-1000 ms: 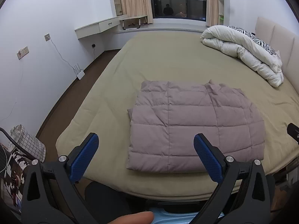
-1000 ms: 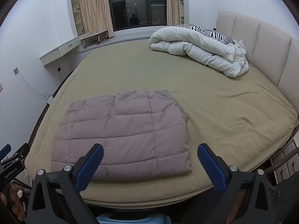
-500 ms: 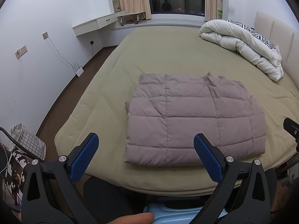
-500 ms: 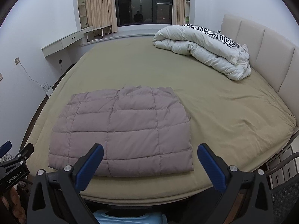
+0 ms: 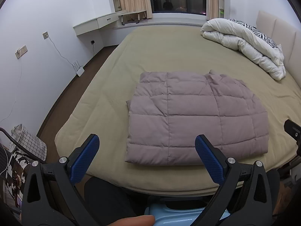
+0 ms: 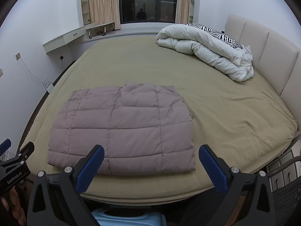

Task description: Fold large clothes

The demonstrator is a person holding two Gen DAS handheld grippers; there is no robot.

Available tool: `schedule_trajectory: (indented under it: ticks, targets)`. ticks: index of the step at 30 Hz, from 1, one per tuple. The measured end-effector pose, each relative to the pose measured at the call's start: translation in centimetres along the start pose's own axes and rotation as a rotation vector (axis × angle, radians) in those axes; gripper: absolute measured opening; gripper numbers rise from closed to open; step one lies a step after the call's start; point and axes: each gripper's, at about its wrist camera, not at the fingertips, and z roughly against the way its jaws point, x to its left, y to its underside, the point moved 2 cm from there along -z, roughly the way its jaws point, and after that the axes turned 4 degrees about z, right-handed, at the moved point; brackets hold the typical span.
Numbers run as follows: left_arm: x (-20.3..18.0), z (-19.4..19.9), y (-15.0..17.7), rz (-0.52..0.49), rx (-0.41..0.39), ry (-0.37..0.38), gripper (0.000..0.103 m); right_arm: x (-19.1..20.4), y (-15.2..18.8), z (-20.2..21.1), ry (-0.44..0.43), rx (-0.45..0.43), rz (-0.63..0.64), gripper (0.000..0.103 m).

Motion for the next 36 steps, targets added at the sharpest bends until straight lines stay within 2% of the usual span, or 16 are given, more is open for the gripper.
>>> schedule_trajectory:
  ticks: [36]
  targets:
    - [-0.18, -0.05, 0.34, 0.012, 0.012, -0.008, 0.103, 0.14, 0.36, -0.37, -0.002, 0.007, 0.011, 0.103]
